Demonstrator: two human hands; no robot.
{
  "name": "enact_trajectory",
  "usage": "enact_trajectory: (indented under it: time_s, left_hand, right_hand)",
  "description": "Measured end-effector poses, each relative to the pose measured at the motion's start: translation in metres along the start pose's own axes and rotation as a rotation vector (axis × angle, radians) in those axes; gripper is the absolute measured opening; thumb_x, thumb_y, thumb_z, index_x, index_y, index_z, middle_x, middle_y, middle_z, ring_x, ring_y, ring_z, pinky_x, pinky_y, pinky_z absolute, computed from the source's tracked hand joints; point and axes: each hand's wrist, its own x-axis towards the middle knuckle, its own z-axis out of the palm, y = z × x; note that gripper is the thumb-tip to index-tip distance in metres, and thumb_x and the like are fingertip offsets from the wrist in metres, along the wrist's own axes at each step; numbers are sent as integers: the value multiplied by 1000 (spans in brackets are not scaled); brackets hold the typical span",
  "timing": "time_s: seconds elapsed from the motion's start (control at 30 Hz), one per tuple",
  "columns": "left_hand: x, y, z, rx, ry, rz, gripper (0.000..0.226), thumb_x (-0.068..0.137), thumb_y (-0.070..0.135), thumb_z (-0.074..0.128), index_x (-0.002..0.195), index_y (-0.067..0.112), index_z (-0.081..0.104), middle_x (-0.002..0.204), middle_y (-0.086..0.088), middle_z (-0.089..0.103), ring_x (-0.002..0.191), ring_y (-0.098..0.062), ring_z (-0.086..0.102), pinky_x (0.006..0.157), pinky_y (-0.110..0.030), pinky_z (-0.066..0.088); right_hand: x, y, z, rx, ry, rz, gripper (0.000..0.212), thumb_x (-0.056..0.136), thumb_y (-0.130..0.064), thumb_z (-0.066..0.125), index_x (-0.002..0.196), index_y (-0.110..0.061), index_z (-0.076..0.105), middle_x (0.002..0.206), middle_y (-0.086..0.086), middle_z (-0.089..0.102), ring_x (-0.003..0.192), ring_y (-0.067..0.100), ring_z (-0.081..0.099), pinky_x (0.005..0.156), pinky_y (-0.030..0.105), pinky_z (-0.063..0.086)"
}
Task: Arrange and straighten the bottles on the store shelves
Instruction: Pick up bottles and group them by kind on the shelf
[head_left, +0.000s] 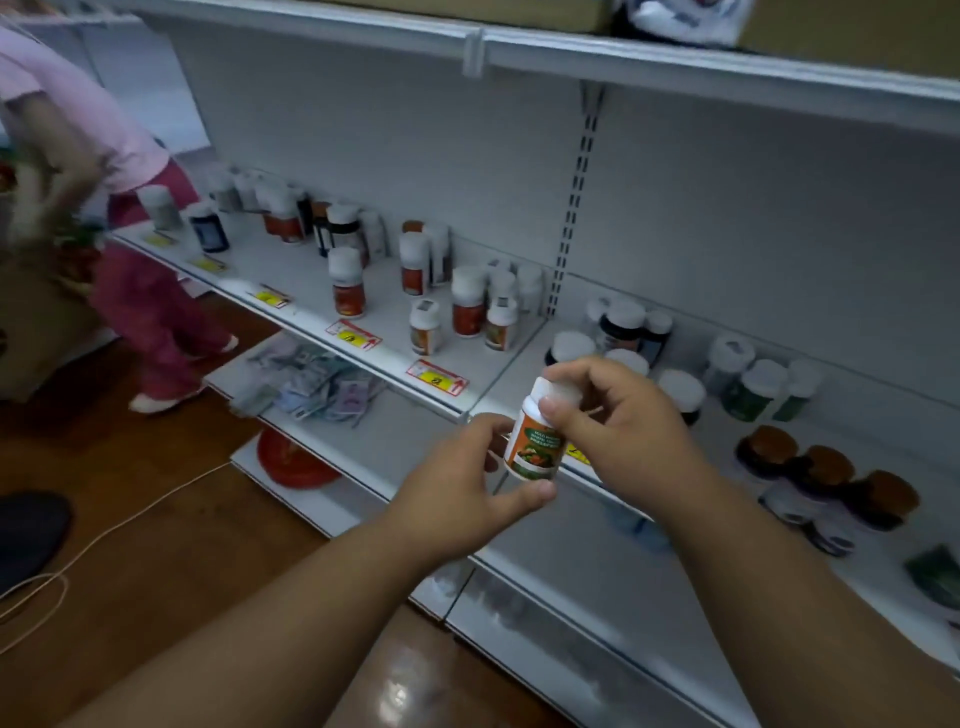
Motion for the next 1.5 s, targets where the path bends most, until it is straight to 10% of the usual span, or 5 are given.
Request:
enact_trajectory:
  time_s: [0.4,0.73,0.97,1.4,1.5]
  left_hand:
    - [104,-92,-65,369,-60,91,84,70,75,61,138,29,39,130,6,52,118,-14,48,97,-36,45]
    - [195,-127,-123,534,103,231,49,78,35,70,124,22,56,118,-7,57,104,-29,55,85,-38,48]
    - [238,-168,-121,557,-150,428,56,72,19,60,127,14,58,108,-16,60,81,-40,58,65,-44,53]
    - [253,-166,-133,573,-109,660,55,78,44,53,122,12,60,103,-12,60,87,-33,54,69,-38,44]
    - [258,-151,-128,610,-179,704,59,78,52,54,124,15,57,107,-10,60,93,-32,55,76,-38,42]
  right_hand:
    - [112,14,77,-324,4,76,18,80,-34,72,95,-31,62,89,-11,65,77,6,62,74,36,54]
    - [205,43,133,-548,-77,220,25,89,-32,58,114,-28,53,116,-4,58,100,18,58,84,34,48]
    - [211,51,156,-547,-17,314,31,88,-23,61,118,-26,52,119,-2,55,105,18,55,82,30,44]
    - [222,50,135,-718,468,259,15,93,-22,52,101,-12,61,103,10,57,99,29,52,79,35,40]
    - [237,57,119,-783,275,385,24,94,-25,52,113,-11,56,113,15,57,103,32,54,85,38,44]
